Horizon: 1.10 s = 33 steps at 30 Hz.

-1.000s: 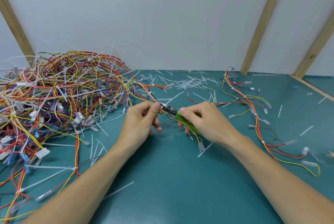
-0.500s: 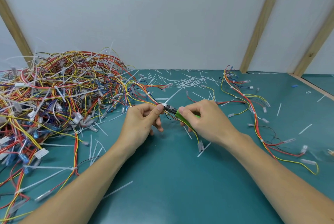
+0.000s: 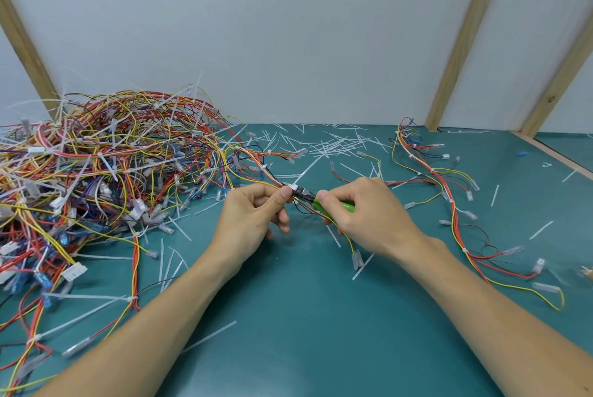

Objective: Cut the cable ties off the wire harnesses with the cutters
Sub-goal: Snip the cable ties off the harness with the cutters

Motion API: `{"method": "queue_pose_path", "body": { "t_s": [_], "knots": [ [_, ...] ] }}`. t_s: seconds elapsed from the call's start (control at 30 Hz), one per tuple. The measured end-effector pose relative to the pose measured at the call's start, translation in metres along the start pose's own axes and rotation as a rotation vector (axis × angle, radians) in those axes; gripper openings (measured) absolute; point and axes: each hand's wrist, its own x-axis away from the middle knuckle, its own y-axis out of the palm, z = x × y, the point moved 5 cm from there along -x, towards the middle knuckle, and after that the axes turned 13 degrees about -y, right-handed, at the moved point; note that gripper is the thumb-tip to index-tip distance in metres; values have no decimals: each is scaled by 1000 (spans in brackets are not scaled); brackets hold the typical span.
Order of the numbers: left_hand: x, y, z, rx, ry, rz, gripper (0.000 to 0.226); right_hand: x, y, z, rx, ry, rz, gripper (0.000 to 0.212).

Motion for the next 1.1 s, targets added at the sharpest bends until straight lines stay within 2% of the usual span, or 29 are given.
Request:
{"method": "queue_pose_path", "body": {
  "t_s": [0.4,0.6,0.77,0.87,0.93,1.0,1.03,1.1],
  "knots": [
    [2,-1,3,26,-10,19,26,-2,-3,-2,30,-1,-8,55],
    [2,-1,2,38,-40,28,26,0,-7,12,-37,130,134,54],
    [-1,-4,0,5,-70,71,24,2,-10,25,12,230,201,50],
    [-2,-6,-1,-62,-59,113,22,2,-7,28,28,300,179,42],
    [-2,-6,0,-94,-47,134,19,2,-3,31,27,342,134,29],
    [0,-7,2,-138,-25,158,27,2,0,36,-6,365,81,14],
    [0,-7,2,-156,-10,172,30,3,2,38,-43,369,46,21],
    [-1,-8,2,-181,25,203,22,4,4,40,-119,361,-16,34]
  ]
}}
